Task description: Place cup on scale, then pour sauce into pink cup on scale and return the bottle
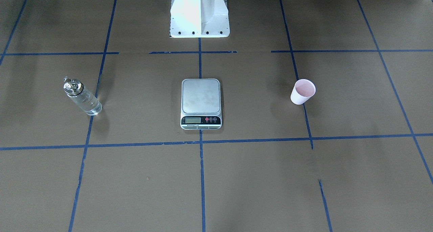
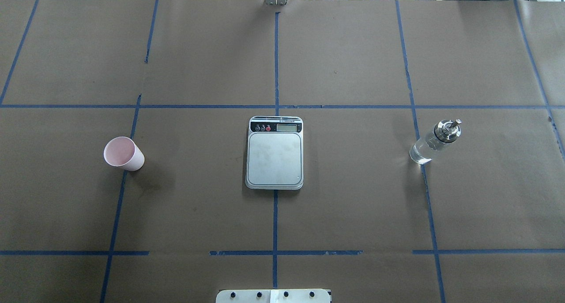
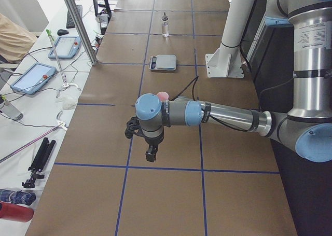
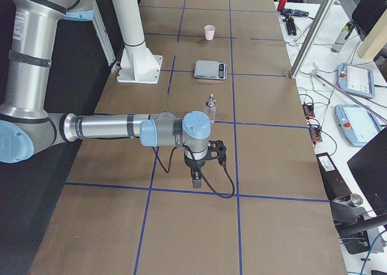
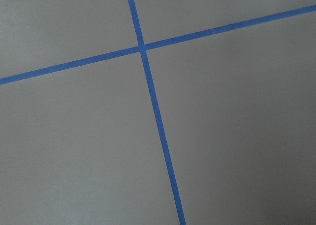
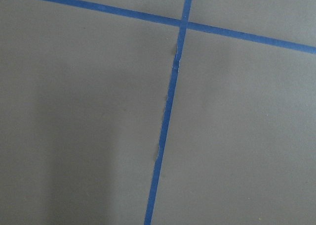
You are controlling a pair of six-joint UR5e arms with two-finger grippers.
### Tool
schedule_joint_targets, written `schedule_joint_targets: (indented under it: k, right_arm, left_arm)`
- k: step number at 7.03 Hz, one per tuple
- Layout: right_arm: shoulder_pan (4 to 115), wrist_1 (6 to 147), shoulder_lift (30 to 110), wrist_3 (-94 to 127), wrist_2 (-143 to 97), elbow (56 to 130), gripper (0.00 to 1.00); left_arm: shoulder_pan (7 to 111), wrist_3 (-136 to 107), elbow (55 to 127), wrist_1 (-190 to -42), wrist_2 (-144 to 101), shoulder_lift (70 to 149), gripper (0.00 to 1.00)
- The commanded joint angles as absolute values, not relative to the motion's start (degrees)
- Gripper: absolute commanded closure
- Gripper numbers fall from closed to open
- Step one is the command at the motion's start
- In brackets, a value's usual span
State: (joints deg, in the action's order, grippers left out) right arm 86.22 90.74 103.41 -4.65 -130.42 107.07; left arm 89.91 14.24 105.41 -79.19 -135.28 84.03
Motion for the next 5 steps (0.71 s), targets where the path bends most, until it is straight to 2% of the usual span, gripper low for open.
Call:
schedule_joint_targets:
  k: [1, 5]
  right_arm:
    - [86.13, 90.62, 103.45, -4.66, -130.43, 106.79, 0.00]
    - [85.61, 86.87, 100.83, -3.78, -130.26, 107.14, 0.00]
  left_arm:
    - [89.74, 14.24, 105.47, -79.28, -135.18, 84.81, 0.00]
    - [89.47, 14.41, 105.99, -84.26, -136.31, 85.69, 0.00]
